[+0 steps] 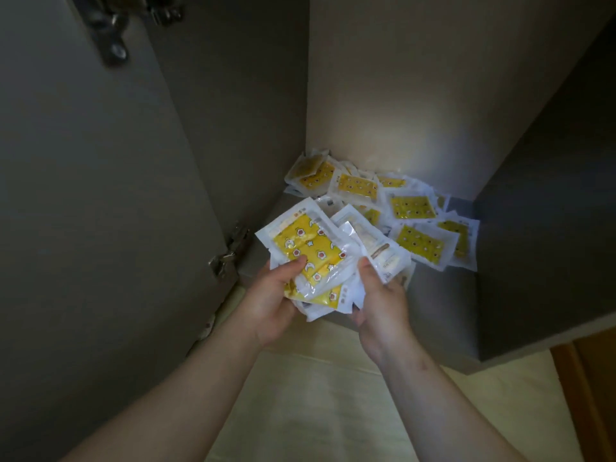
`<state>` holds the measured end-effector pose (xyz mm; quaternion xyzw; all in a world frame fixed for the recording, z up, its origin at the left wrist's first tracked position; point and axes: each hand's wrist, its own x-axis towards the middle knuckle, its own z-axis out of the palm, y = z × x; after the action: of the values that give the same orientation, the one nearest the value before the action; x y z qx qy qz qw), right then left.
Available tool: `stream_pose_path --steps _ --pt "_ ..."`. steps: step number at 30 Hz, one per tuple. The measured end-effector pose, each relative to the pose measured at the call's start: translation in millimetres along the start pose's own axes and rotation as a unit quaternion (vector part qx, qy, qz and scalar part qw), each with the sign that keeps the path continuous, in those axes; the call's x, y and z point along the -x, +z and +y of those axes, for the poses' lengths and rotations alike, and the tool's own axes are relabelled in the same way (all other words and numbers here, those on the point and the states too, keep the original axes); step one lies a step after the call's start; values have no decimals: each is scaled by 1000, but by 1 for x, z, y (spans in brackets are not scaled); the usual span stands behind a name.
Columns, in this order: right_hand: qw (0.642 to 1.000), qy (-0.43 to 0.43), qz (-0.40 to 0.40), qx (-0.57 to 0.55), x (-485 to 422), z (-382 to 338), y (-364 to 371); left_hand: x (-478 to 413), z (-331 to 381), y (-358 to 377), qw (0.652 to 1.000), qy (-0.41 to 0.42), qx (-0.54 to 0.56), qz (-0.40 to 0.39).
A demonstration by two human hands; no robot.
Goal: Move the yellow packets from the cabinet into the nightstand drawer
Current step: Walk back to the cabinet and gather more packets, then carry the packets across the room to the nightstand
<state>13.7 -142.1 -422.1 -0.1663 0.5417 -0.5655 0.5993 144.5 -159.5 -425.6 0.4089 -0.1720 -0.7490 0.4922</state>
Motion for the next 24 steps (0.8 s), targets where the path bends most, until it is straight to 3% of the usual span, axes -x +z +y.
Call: stream_pose_path --steps 9,20,24 --pt "995 60 7 86 64 -28 37 65 34 11 994 -9 -13 105" --pt "977 169 -47 118 235 -177 73 256 141 124 978 -63 11 198" --pt "952 252 -111 136 287 -233 90 330 179 169 961 -75 72 257"
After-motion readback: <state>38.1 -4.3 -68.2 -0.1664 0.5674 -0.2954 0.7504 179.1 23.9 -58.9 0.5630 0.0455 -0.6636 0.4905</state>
